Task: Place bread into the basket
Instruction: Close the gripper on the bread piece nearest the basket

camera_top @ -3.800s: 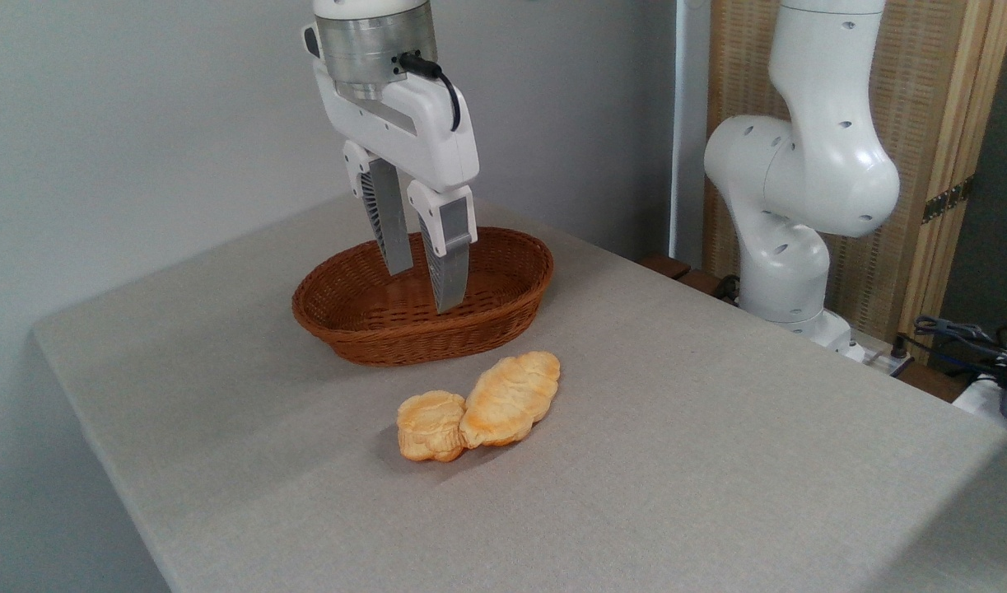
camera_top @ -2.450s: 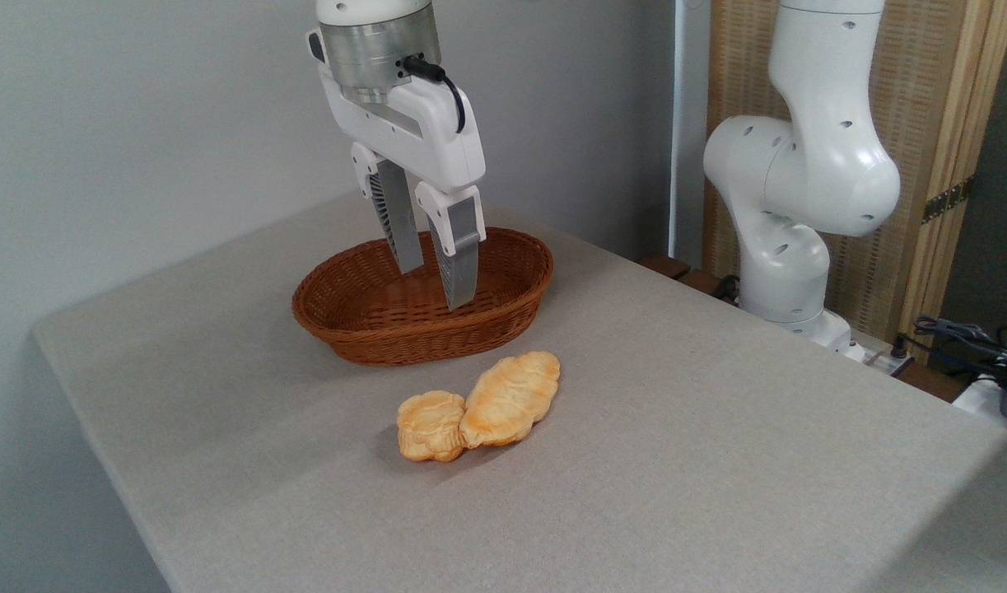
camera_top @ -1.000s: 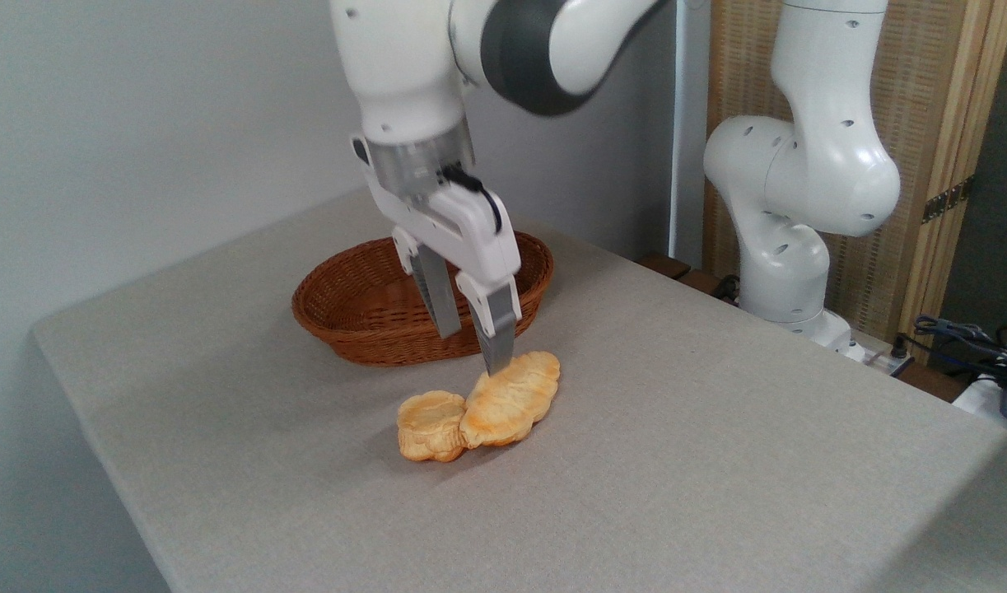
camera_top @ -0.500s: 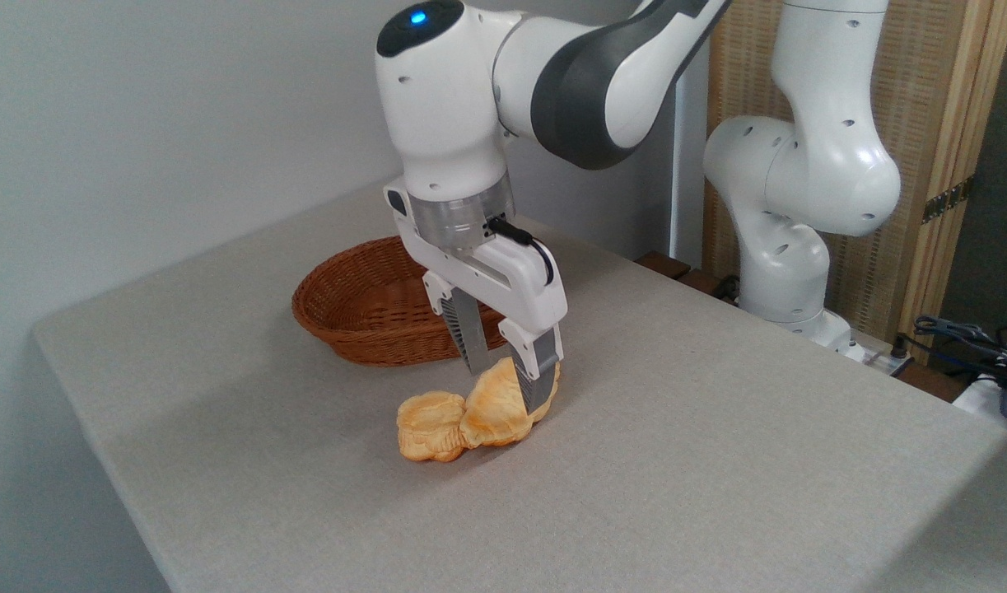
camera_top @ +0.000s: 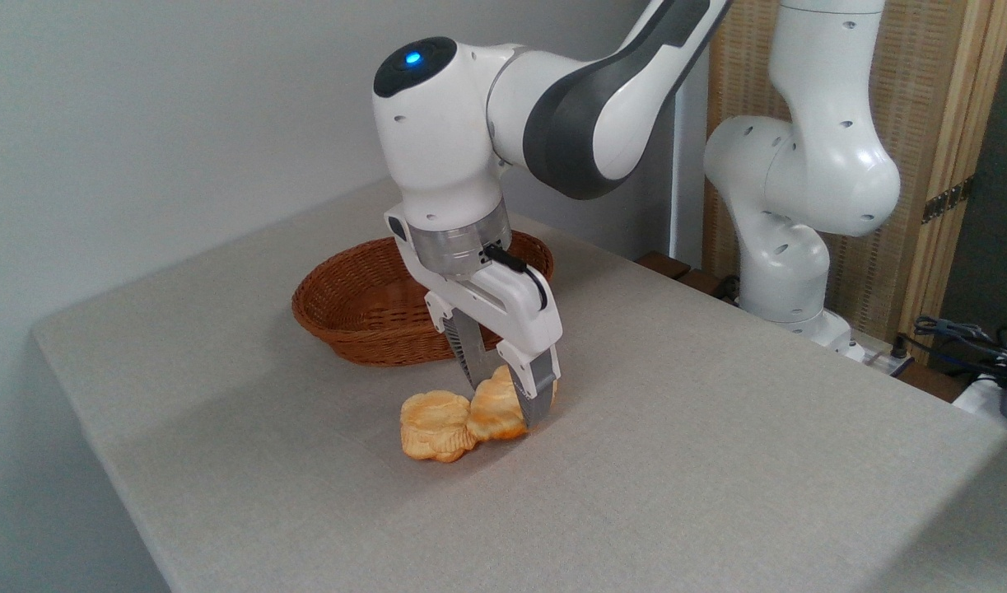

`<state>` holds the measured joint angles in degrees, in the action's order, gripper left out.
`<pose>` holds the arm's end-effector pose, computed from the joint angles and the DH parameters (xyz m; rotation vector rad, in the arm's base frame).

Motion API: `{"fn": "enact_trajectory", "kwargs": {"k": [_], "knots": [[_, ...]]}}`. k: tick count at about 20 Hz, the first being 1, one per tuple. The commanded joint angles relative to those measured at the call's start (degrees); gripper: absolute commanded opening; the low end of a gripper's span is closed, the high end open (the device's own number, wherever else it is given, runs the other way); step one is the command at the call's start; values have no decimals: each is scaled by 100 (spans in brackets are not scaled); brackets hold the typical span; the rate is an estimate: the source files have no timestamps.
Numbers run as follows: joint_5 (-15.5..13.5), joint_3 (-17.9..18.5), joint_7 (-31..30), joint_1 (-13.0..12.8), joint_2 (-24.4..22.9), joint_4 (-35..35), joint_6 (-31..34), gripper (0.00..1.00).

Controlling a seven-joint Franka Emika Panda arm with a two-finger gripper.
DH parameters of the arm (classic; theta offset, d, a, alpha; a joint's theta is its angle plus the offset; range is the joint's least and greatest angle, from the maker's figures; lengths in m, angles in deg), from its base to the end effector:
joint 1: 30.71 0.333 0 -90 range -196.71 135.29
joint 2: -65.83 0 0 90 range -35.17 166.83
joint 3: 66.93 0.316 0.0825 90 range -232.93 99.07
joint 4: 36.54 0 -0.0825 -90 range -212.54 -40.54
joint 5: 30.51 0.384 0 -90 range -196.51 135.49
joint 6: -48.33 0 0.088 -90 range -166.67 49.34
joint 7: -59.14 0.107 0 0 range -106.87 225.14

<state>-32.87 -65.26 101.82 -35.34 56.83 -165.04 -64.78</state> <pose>0.4817 -0.0273 0.4246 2.8323 -1.1624 -0.1393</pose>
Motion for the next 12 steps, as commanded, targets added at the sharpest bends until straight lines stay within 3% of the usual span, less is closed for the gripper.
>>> {"fn": "enact_trajectory", "kwargs": {"k": [1,3,5,7,12], "knots": [[-10,0,109,-90,65,-52,-194,92],[-10,0,109,-99,65,-43,-203,58],[-10,0,109,-99,56,-43,-203,42],[-10,-9,109,-108,56,-43,-203,37],[-10,-9,109,-108,56,-43,-194,37]]}}
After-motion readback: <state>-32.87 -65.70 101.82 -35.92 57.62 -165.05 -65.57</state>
